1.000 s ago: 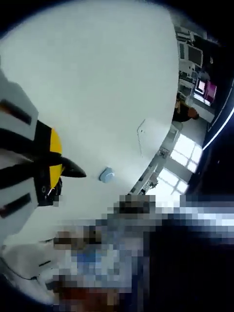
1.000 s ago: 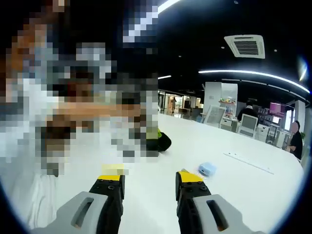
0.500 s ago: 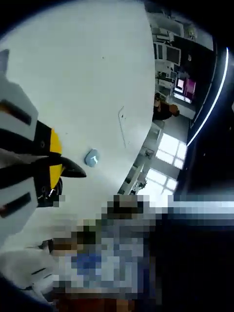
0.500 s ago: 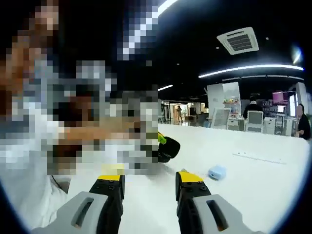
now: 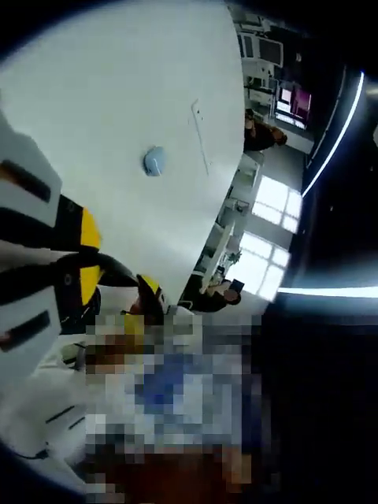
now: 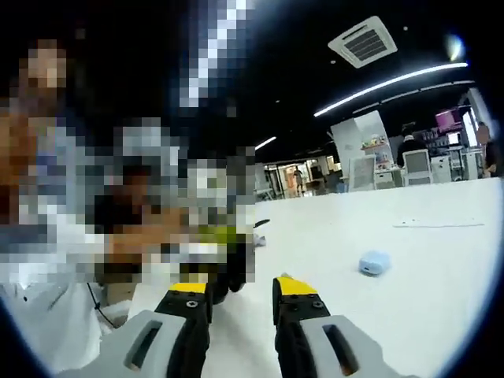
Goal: Pick up the earbuds from the table and place the earbuds into the earbud case
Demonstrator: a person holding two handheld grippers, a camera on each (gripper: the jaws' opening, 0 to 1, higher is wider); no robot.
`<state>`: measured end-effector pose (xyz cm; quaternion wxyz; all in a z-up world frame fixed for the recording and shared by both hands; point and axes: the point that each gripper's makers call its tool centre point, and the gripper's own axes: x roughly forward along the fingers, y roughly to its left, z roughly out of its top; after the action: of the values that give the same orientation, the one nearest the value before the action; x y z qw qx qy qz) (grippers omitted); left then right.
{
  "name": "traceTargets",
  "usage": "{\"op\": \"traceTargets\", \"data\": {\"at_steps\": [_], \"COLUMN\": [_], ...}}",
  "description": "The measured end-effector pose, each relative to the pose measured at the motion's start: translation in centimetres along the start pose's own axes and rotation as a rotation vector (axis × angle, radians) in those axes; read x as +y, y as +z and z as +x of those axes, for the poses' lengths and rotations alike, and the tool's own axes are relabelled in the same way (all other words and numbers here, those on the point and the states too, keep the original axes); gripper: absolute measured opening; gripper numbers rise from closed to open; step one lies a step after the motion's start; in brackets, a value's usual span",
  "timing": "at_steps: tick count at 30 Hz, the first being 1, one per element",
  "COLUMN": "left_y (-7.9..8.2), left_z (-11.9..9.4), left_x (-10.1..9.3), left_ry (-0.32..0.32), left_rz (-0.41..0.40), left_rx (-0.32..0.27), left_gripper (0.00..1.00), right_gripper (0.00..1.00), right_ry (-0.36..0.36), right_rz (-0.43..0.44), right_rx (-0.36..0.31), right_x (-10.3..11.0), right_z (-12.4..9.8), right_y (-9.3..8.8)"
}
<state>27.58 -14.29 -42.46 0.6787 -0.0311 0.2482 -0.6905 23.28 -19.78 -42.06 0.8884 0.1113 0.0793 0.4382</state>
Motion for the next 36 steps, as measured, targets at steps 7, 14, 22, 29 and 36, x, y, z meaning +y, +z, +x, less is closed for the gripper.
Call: {"op": "traceTargets", "data": {"at_steps": [7,14,22,29,36], "left_y": [-0.9,-1.1,-1.9,-1.5,-1.0], "left_z": [1.2,2.0,2.3,0.6,-5.9], "left_x": [-2.7,-3.0,-2.7,-2.9,-0.7], "left_ry": [-0.043,-0.039,-0.075,-0.112,0.033], "left_rz": [0.028,0.042,0.023,-0.014,0.045], "left_rx": [0.017,0.008,-0.003,-0.047,-0.117], "left_gripper": [0.06,0.06,0.08,0.26,0.36], "right_gripper": [0.21,0.16,0.06,0.06,0.06], "right_ry": [0.042,0.057,0.078,0.071,0.038], "right_rz": [0.025,0.048,0.096,0.092,0.133], "right_rx": [0.029,0.075,0.09,0.118,0.113], "right_x": [1.0,1.4,1.6,1.0,-0.8], "right_z": [1.0,1.5,1.6,1.6,0.8], "right_y": [-0.9,-2.0,-2.5,-3.4,-3.7]}}
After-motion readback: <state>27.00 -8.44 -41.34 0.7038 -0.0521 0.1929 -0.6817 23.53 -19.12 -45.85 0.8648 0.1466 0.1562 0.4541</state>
